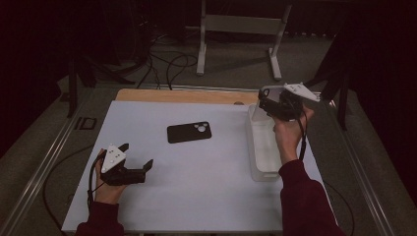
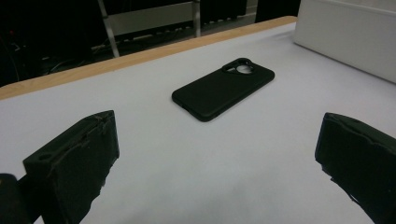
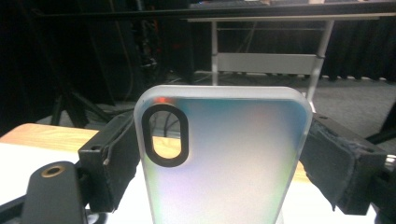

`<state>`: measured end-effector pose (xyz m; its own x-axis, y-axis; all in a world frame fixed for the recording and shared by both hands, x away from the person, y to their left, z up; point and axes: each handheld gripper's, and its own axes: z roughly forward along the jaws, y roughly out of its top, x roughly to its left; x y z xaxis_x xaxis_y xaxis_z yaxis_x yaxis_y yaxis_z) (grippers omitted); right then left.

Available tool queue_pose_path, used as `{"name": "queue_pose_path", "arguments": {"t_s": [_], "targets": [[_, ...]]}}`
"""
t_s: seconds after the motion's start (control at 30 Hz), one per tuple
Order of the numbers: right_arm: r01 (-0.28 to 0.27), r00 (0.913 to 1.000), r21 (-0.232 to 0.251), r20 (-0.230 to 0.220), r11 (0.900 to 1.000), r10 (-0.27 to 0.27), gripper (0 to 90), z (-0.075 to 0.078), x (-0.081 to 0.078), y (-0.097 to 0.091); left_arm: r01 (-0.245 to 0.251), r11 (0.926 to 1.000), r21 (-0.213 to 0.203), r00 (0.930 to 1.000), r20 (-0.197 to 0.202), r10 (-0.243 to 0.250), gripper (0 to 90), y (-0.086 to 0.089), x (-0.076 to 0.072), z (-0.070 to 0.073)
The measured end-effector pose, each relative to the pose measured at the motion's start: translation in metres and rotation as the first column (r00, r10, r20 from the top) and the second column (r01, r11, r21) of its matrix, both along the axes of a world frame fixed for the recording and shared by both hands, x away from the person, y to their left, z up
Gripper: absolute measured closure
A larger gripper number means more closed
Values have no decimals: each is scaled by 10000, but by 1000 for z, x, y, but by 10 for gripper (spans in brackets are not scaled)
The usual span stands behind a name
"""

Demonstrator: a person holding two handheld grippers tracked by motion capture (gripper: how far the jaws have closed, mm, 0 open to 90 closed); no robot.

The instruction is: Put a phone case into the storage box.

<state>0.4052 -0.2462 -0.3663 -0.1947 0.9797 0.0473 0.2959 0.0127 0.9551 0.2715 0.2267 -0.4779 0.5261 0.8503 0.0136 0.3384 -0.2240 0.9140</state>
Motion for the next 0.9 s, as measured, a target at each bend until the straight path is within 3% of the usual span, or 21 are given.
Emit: {"name": "queue_pose_path", "arguments": {"t_s": [0.53,0.9], "targets": [[507,9981,-345,-343,9981,-519,167,-17,23,2,-45,9994,-344,9999,159,51,0,3,-2,3],[867,9931,-292,-762,9958,-887,166,-32,38,-1,-53,9972,-746,9996,287,74,0,6,-7,6]]}}
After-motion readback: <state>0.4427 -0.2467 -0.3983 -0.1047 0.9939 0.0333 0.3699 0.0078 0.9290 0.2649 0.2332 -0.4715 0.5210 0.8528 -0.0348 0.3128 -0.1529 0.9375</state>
